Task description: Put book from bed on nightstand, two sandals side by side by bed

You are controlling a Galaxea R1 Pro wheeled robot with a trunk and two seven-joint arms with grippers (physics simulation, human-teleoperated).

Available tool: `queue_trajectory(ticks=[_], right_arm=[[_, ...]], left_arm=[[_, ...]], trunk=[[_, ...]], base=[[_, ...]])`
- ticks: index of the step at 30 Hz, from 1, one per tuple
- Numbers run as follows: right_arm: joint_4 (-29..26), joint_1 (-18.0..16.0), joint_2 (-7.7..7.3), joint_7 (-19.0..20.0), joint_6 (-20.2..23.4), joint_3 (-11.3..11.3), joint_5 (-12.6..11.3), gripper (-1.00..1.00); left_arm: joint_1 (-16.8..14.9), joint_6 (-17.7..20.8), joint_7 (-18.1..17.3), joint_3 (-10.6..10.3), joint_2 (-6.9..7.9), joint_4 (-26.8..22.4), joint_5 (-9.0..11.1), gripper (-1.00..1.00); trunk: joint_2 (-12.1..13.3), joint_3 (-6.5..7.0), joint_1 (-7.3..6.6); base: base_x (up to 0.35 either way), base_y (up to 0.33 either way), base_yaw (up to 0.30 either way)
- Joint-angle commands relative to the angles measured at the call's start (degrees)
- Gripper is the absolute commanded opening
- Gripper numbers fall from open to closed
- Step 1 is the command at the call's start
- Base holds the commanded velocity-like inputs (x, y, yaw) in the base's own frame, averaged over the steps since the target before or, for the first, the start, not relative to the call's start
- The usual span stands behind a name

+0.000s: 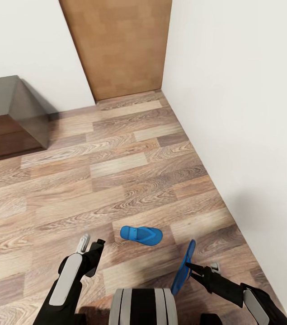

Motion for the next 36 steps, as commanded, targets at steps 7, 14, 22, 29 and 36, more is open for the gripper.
queue_trajectory(ticks=[7,14,22,29,36], right_arm=[[0.0,0.0,0.00,0.0,0.4,-0.1,-0.3,-1.00],[0.0,0.0,0.00,0.1,0.4,0.0,-0.3,-1.00],[-0.1,0.0,-0.36,0.2,0.2,-0.2,-0.3,-1.00],[-0.3,0.0,-0.67,8.1,0.2,-0.3,-0.4,-1.00],[0.0,0.0,-0.72,11.8,0.3,-0.5,-0.4,-1.00]], left_arm=[[0.0,0.4,0.3,0.2,-0.07,-0.1,0.2,1.00],[0.0,0.4,0.3,0.2,-0.07,-0.1,0.2,1.00],[0.0,0.4,0.3,0.1,-0.06,-0.1,0.2,1.00],[0.0,0.4,0.3,0.1,-0.07,-0.1,0.2,1.00],[0.0,0.4,0.3,0.1,-0.03,-0.1,0.2,1.00]], trunk=[[-0.1,-1.15,0.12],[-0.1,-1.15,0.12],[-0.1,-1.15,0.12],[-0.1,-1.15,0.12],[-0.1,-1.15,0.12]], base=[[0.000,0.000,0.000],[0.000,0.000,0.000],[0.000,0.000,0.000],[0.000,0.000,0.000],[0.000,0.000,0.000]])
